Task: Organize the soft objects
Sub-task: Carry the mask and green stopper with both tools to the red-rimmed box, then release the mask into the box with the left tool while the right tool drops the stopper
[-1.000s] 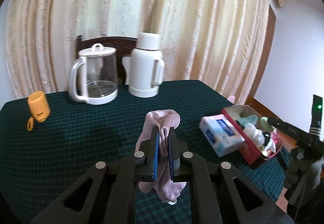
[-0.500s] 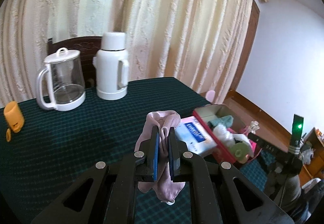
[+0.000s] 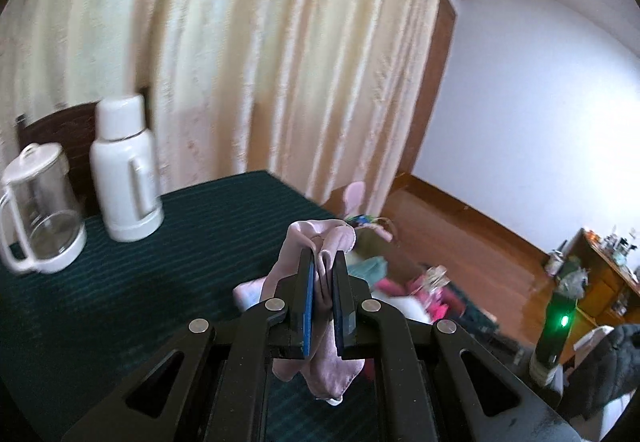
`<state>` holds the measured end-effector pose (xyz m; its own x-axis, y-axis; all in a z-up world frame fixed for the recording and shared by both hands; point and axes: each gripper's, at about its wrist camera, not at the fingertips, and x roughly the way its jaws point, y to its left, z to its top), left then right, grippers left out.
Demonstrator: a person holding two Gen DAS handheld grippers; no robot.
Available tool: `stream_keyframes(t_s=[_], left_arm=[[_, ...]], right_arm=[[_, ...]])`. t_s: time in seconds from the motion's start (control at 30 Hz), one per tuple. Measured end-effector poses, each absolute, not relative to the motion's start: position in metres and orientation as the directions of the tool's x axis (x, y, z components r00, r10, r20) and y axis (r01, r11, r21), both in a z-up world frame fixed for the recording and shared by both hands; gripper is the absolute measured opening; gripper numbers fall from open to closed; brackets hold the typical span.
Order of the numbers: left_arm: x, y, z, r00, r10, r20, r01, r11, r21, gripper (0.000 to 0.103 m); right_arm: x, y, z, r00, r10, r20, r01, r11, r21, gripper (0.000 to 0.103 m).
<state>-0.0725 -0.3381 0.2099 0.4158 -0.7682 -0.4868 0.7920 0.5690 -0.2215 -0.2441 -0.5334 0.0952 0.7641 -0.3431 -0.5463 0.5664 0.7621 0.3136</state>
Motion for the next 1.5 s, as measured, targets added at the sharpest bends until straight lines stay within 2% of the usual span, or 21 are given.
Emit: stream_keyframes(t_s=[0.13, 0.53, 0.6, 0.67, 0.73, 0.77, 0.9, 1.33, 1.5], left_arm=[[-0.073, -0.366, 0.217, 0.379, -0.799, -0.466, 0.821, 0.523, -0.229, 0.007], [-0.07, -0.462, 0.192, 0.223, -0.829, -0.513, 0.87, 0.407, -0.279, 0.009], [-0.069, -0.478, 0.184, 0.198, -0.829, -0.523, 0.872, 0.392, -0.292, 0.019], [-0.068, -0.492, 0.176, 0.176, -0.824, -0.538, 0.872, 0.385, -0.304, 0.052], [-0.069, -0.502, 0.17, 0.164, -0.821, -0.547, 0.87, 0.382, -0.313, 0.062], [-0.069, -0.506, 0.167, 0.157, -0.819, -0.553, 0.868, 0.381, -0.318, 0.062], [-0.074, -0.509, 0.165, 0.163, -0.816, -0.555, 0.875, 0.379, -0.3, 0.068], [-0.091, -0.487, 0.167, 0.28, -0.774, -0.567, 0.887, 0.435, -0.156, 0.083], [-0.1, -0.472, 0.171, 0.312, -0.773, -0.552, 0.889, 0.443, -0.118, 0.088]], right_arm=[[-0.255, -0.535, 0.097, 0.767, -0.348, -0.539, 0.568, 0.758, 0.321, 0.029], [-0.275, -0.537, 0.09, 0.744, -0.351, -0.568, 0.595, 0.735, 0.326, 0.029], [-0.278, -0.536, 0.09, 0.74, -0.353, -0.572, 0.599, 0.733, 0.322, 0.029], [-0.282, -0.534, 0.091, 0.735, -0.356, -0.576, 0.603, 0.732, 0.317, 0.029], [-0.286, -0.532, 0.09, 0.731, -0.363, -0.578, 0.608, 0.73, 0.311, 0.029], [-0.288, -0.533, 0.09, 0.729, -0.365, -0.58, 0.611, 0.728, 0.311, 0.029], [-0.29, -0.534, 0.088, 0.729, -0.364, -0.58, 0.615, 0.72, 0.321, 0.041], [-0.288, -0.523, 0.088, 0.74, -0.338, -0.582, 0.59, 0.742, 0.319, 0.052], [-0.288, -0.519, 0.093, 0.738, -0.35, -0.577, 0.593, 0.745, 0.306, 0.062]])
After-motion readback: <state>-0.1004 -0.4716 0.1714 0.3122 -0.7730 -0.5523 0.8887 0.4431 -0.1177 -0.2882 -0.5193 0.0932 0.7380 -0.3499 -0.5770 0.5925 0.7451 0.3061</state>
